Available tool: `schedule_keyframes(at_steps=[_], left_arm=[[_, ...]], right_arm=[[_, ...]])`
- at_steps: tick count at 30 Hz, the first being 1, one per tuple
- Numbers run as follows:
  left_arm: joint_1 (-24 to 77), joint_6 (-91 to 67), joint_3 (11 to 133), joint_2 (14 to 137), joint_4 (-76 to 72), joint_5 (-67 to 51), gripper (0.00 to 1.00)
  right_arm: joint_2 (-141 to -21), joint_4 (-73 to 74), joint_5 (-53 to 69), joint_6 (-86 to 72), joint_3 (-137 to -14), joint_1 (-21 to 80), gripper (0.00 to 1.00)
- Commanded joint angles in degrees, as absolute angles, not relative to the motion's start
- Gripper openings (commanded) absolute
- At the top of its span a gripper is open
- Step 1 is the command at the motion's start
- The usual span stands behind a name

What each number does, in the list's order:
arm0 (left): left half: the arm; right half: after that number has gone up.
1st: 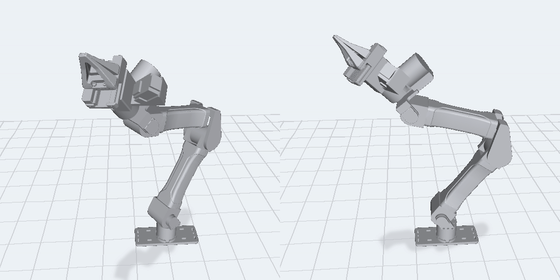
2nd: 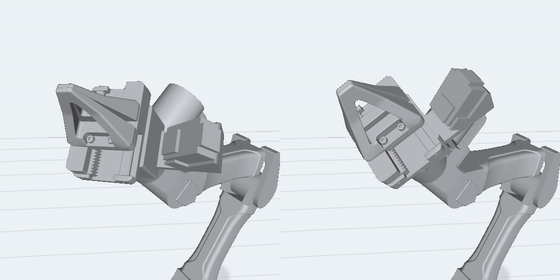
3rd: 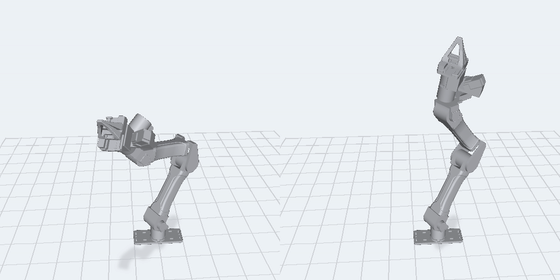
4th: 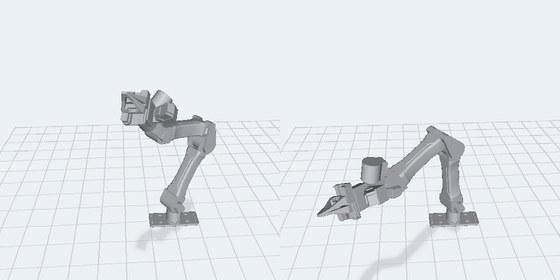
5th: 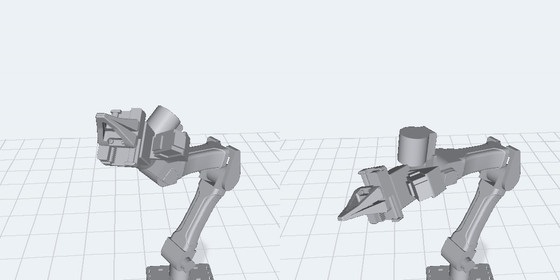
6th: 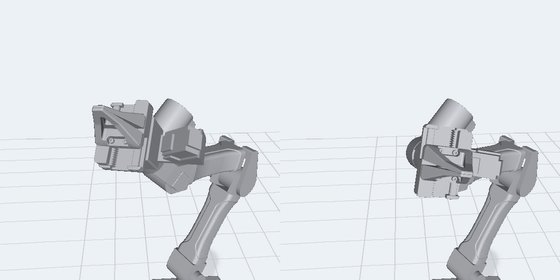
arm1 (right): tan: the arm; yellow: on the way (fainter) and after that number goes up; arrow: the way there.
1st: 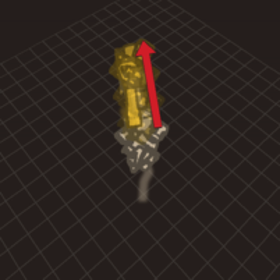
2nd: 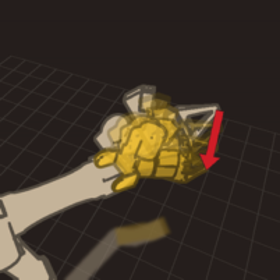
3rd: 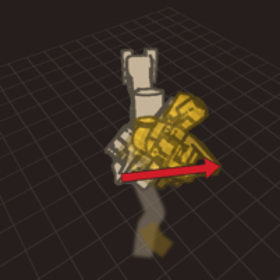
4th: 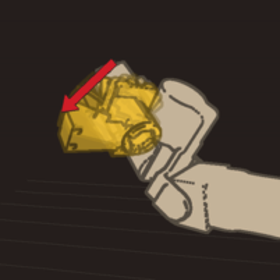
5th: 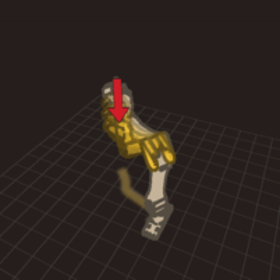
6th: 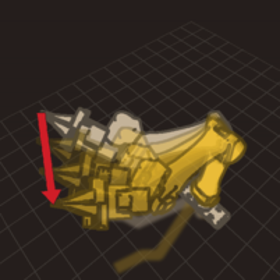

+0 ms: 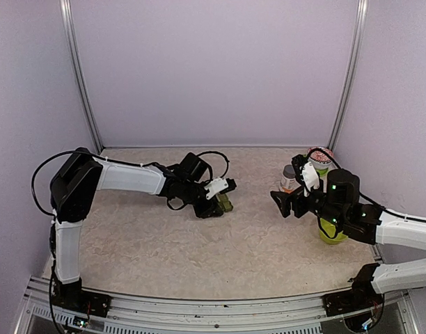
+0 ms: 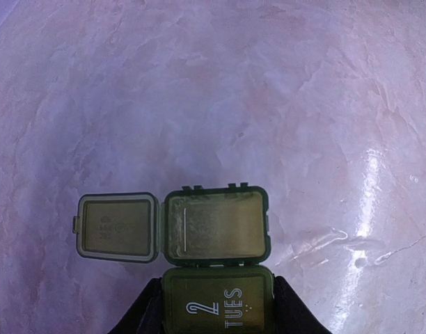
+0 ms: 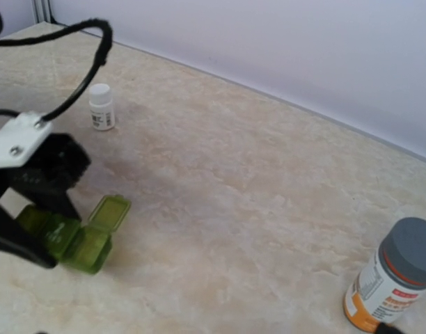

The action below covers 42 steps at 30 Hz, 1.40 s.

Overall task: Sort the pills into containers
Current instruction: Place the pill container at the center of the board.

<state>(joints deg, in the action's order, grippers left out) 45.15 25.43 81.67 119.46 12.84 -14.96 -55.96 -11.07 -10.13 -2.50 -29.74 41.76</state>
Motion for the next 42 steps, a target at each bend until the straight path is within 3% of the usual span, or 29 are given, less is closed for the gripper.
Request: schedule_keyframes(at_steps=[1,13,16,24,29,42], left_arm=[[44.7,27.4,84.7,122.2,11.7,-15.6,0.13],[44.1,28.4,86.9,125.9,12.4,-15.8,0.18],[44.0,28.4,86.6,125.9,12.3,-15.5,0.24],[43.8,27.7,84.6,124.7,11.4,-13.7,0.53],[43.6,27.2,82.5,123.5,10.5,-12.4,0.64],[42.5,25.2,79.1,120.1,9.2,-6.9,0.72]], right_arm=[[-55.1,-12.7,-10.0,-2.9,-28.9,41.1,1.00],[-56.0,-13.5,-9.4,-2.8,-28.7,40.8,1.00],[-56.0,-13.6,-9.4,-2.8,-28.7,40.7,1.00],[-56.3,-13.8,-8.9,-2.7,-28.8,40.5,1.00],[-56.2,-13.9,-8.8,-2.7,-28.7,40.5,1.00],[-56.0,-13.9,-8.5,-3.1,-28.4,40.4,1.00]])
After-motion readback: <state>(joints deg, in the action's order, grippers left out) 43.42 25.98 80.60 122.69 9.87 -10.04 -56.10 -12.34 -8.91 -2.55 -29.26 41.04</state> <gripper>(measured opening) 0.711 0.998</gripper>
